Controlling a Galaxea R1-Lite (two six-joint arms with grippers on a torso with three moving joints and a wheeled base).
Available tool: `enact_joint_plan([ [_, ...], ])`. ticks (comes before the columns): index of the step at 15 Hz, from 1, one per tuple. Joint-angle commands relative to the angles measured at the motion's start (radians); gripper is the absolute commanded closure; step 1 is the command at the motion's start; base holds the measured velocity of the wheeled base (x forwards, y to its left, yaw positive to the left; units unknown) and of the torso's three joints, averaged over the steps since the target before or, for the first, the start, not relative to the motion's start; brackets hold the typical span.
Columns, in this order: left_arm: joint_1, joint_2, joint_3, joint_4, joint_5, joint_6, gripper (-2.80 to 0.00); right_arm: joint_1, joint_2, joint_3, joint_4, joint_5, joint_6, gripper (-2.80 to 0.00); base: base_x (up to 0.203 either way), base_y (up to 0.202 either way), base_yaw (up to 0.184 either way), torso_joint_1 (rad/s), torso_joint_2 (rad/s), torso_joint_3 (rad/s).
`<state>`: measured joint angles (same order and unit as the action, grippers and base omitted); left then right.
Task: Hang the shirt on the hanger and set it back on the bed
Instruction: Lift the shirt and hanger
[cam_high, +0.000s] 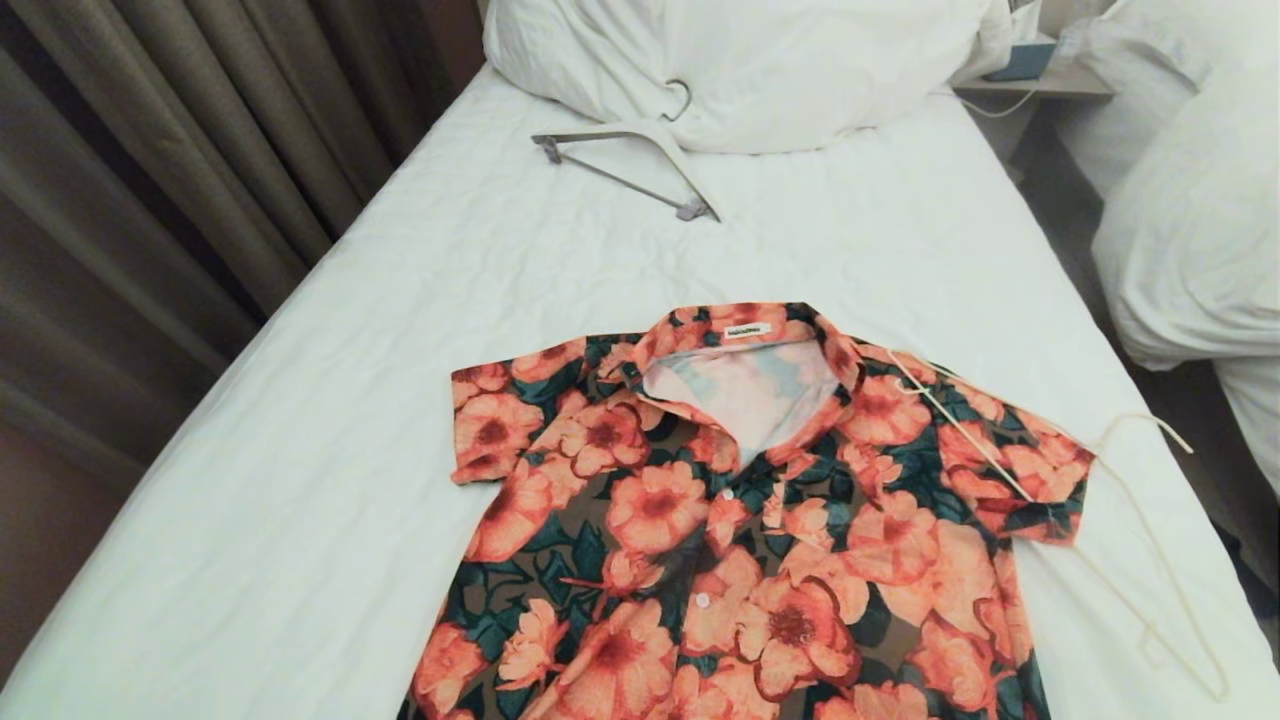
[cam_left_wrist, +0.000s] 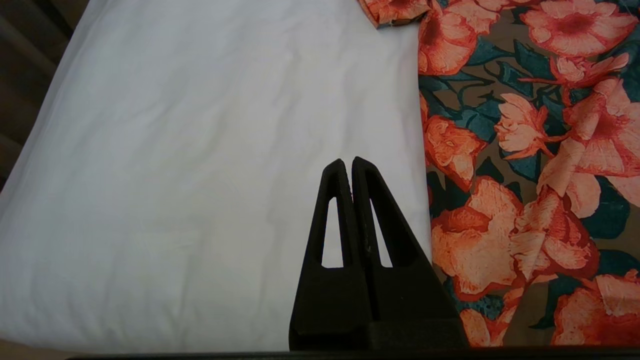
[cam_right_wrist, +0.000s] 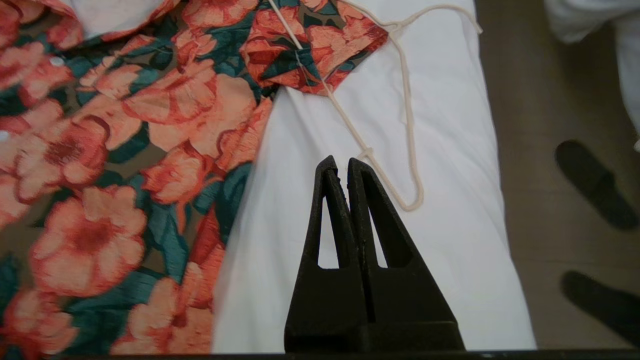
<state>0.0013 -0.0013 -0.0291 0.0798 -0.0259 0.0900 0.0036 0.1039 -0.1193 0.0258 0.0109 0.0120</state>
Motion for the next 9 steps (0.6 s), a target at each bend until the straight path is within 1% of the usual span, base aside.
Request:
enact_joint_plan([
  [1,0.0,0.001,0.0,0.001,0.0,0.0,0.0,0.002,0.129,-0.064,0.001,0.002,0.027,0.0,0.0,0.0,0.0,0.0,0.0,0.0],
  [2,0.0,0.001,0.0,0.002,0.0,0.0,0.0,0.004,0.195,-0.112,0.001,0.004,0.08,0.0,0.0,0.0,0.0,0.0,0.0,0.0],
  [5,0.0,0.001,0.0,0.002,0.0,0.0,0.0,0.006,0.414,-0.244,0.0,0.009,0.312,0.0,0.0,0.0,0.0,0.0,0.0,0.0],
  [6,0.0,0.001,0.0,0.002,0.0,0.0,0.0,0.005,0.5,-0.276,-0.008,0.01,0.374,0.0,0.0,0.0,0.0,0.0,0.0,0.0],
  [7,0.0,0.001,0.0,0.001,0.0,0.0,0.0,0.001,0.602,-0.306,-0.027,0.01,0.423,0.0,0.0,0.0,0.0,0.0,0.0,0.0],
  [9,0.0,0.001,0.0,0.001,0.0,0.0,0.0,-0.032,0.825,-0.374,-0.095,0.014,0.48,0.0,0.0,0.0,0.0,0.0,0.0,0.0],
])
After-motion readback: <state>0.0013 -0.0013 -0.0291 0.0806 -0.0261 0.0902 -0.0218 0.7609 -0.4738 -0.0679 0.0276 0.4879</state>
